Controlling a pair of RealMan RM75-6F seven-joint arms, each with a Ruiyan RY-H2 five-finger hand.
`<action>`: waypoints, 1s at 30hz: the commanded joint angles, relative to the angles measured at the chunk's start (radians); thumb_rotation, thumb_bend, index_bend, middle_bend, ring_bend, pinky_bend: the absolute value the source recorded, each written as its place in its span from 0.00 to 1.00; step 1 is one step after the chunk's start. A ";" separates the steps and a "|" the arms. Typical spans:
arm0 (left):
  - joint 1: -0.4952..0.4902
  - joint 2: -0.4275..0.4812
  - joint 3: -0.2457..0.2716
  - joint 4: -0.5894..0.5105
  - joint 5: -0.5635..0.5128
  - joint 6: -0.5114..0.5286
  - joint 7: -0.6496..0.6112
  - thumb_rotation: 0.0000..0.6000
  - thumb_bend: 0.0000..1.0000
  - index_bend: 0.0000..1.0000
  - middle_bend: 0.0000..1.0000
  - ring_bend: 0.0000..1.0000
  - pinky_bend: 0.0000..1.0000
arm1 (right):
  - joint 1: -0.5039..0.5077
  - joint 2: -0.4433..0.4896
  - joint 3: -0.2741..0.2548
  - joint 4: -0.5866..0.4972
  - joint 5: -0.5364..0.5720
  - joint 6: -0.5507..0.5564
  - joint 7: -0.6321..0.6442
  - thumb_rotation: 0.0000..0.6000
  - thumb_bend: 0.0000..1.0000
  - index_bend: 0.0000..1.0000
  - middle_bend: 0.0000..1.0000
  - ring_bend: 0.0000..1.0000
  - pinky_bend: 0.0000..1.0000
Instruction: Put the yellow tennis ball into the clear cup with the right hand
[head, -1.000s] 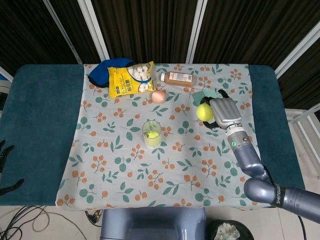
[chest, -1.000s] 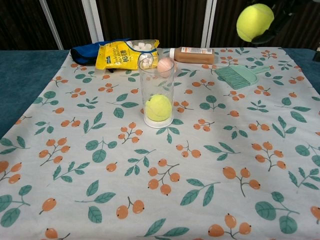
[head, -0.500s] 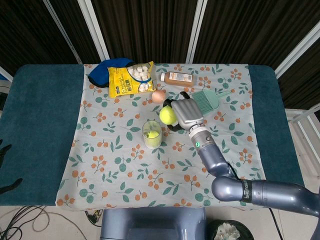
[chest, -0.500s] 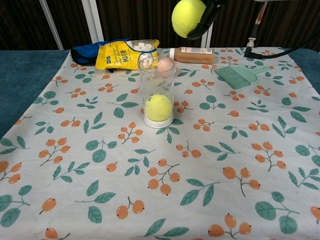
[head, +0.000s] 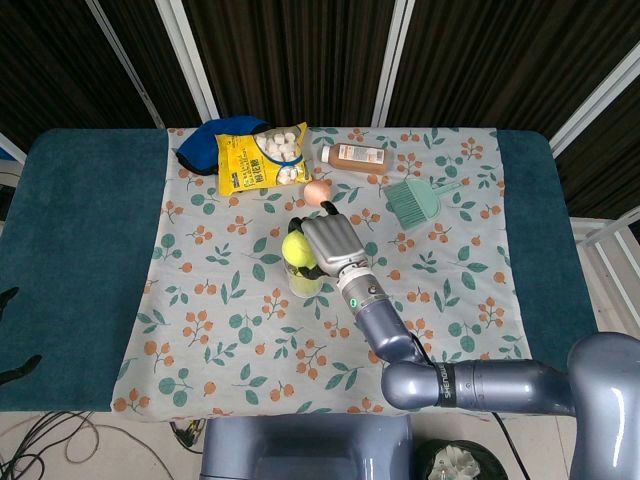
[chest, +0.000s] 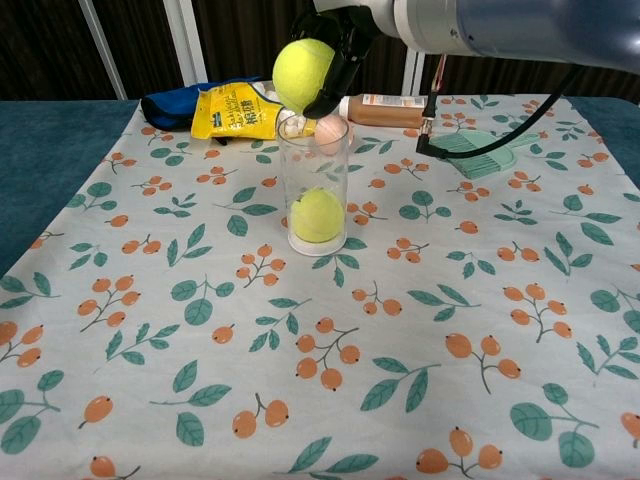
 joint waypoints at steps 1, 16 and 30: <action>0.000 0.001 -0.001 0.001 -0.001 -0.001 -0.005 1.00 0.00 0.14 0.00 0.00 0.06 | 0.005 -0.008 -0.010 0.010 0.006 -0.005 0.001 1.00 0.34 0.44 0.36 0.35 0.09; 0.005 0.001 -0.003 0.012 0.011 0.018 -0.023 1.00 0.00 0.13 0.00 0.00 0.06 | 0.014 0.018 -0.041 0.005 0.059 -0.099 0.027 1.00 0.34 0.19 0.17 0.18 0.01; 0.007 0.004 -0.006 0.005 0.005 0.022 -0.018 1.00 0.00 0.13 0.00 0.00 0.06 | 0.024 0.103 -0.033 -0.048 0.098 -0.068 0.038 1.00 0.34 0.17 0.16 0.16 0.01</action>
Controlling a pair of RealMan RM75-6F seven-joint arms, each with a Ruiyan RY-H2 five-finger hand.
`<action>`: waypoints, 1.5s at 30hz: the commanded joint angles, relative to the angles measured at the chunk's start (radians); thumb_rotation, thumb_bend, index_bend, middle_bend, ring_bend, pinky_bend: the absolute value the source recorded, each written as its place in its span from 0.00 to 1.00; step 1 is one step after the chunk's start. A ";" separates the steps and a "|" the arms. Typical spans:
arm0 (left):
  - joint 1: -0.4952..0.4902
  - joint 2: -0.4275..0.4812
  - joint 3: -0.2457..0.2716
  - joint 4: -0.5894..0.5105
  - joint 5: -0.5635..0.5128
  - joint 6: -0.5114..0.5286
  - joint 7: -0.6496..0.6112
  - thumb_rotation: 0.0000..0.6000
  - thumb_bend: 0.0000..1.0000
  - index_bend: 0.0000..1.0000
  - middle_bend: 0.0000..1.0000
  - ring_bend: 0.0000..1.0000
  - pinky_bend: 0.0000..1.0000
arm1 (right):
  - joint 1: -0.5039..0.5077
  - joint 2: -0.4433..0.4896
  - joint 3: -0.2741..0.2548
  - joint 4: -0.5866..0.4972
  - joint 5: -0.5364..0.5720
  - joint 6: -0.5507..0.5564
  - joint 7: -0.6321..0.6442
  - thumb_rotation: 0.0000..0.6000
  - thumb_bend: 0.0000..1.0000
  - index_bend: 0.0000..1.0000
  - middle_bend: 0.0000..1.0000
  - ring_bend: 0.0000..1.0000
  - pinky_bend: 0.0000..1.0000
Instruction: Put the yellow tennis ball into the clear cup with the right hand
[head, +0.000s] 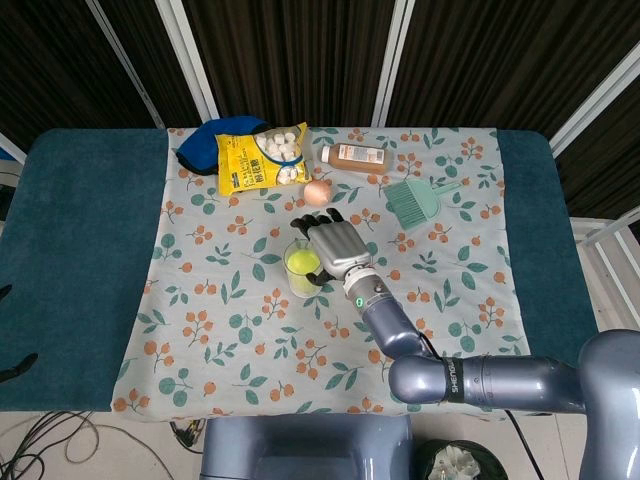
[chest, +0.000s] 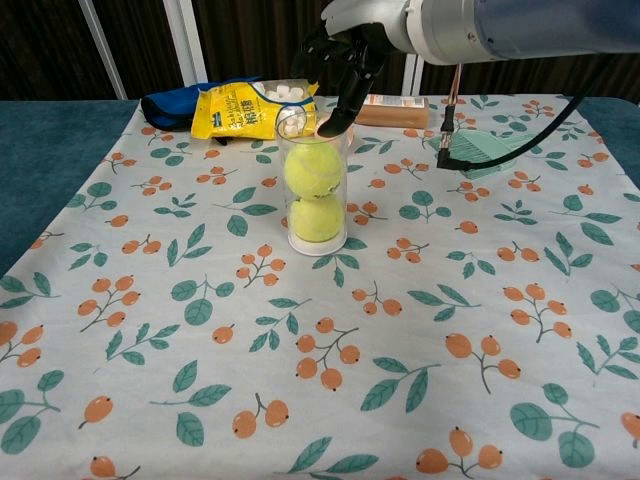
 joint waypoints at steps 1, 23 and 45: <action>0.001 0.001 -0.001 0.000 -0.002 0.001 -0.002 1.00 0.00 0.13 0.00 0.00 0.06 | -0.008 0.035 0.006 -0.029 -0.002 0.014 0.010 1.00 0.34 0.17 0.16 0.16 0.01; -0.007 -0.016 0.006 -0.005 0.007 -0.012 0.042 1.00 0.00 0.13 0.00 0.00 0.06 | -0.639 0.461 -0.348 -0.140 -0.860 0.464 0.376 1.00 0.34 0.14 0.15 0.10 0.01; -0.008 -0.020 -0.001 0.005 -0.005 -0.012 0.030 1.00 0.00 0.13 0.00 0.00 0.05 | -1.043 0.381 -0.518 0.030 -1.239 0.748 0.414 1.00 0.34 0.12 0.15 0.09 0.00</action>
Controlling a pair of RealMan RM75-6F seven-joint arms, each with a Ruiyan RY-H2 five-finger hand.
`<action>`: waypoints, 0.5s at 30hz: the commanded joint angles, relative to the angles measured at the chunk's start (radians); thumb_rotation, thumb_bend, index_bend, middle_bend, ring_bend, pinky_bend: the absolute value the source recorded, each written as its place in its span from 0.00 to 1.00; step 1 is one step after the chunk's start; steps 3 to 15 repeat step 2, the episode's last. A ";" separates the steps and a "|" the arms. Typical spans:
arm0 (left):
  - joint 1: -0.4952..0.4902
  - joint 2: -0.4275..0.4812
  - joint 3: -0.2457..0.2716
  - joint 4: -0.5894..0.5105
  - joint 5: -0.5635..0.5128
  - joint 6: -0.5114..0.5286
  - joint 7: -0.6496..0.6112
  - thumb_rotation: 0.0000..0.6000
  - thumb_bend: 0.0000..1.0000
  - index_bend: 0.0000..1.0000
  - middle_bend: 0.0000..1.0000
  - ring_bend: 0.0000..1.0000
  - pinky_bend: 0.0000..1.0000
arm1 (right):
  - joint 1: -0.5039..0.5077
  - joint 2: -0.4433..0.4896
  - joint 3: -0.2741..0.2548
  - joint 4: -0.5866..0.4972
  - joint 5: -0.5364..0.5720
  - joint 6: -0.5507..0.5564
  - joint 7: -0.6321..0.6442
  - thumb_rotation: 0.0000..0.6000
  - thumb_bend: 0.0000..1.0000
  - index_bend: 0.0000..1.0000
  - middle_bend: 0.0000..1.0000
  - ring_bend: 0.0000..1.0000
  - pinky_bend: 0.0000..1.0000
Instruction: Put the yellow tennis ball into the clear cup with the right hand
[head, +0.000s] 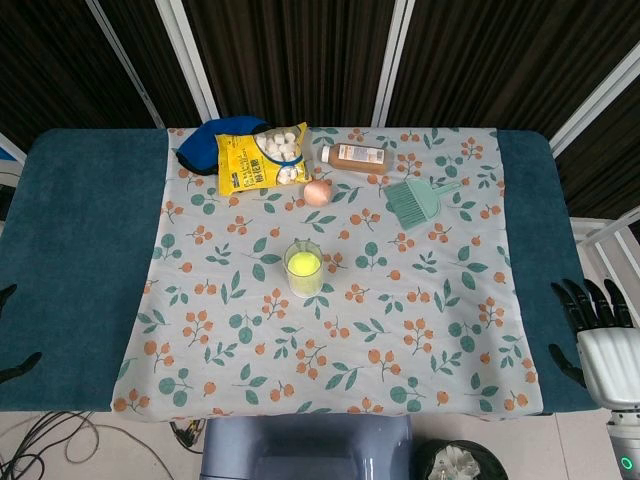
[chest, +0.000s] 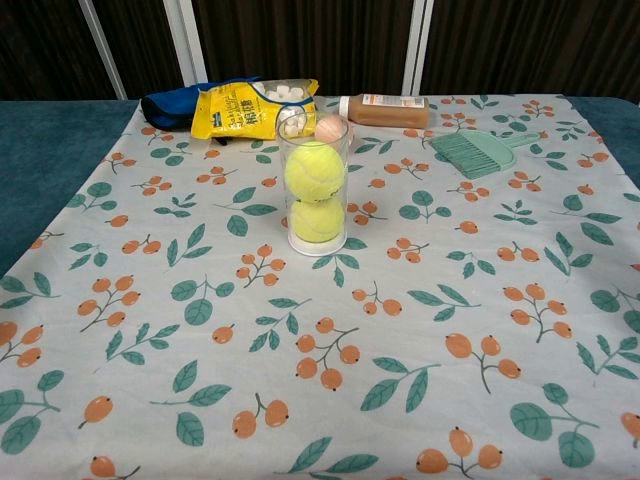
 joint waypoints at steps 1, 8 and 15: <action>0.001 0.001 0.001 0.000 0.004 0.003 -0.001 1.00 0.00 0.13 0.00 0.00 0.05 | -0.021 -0.019 -0.004 0.016 -0.028 -0.009 0.000 1.00 0.34 0.12 0.15 0.09 0.00; 0.001 0.001 0.001 0.001 0.004 0.004 -0.002 1.00 0.00 0.13 0.00 0.00 0.05 | -0.025 -0.024 -0.001 0.018 -0.033 -0.012 -0.002 1.00 0.34 0.12 0.15 0.09 0.00; 0.001 0.001 0.001 0.001 0.004 0.004 -0.002 1.00 0.00 0.13 0.00 0.00 0.05 | -0.025 -0.024 -0.001 0.018 -0.033 -0.012 -0.002 1.00 0.34 0.12 0.15 0.09 0.00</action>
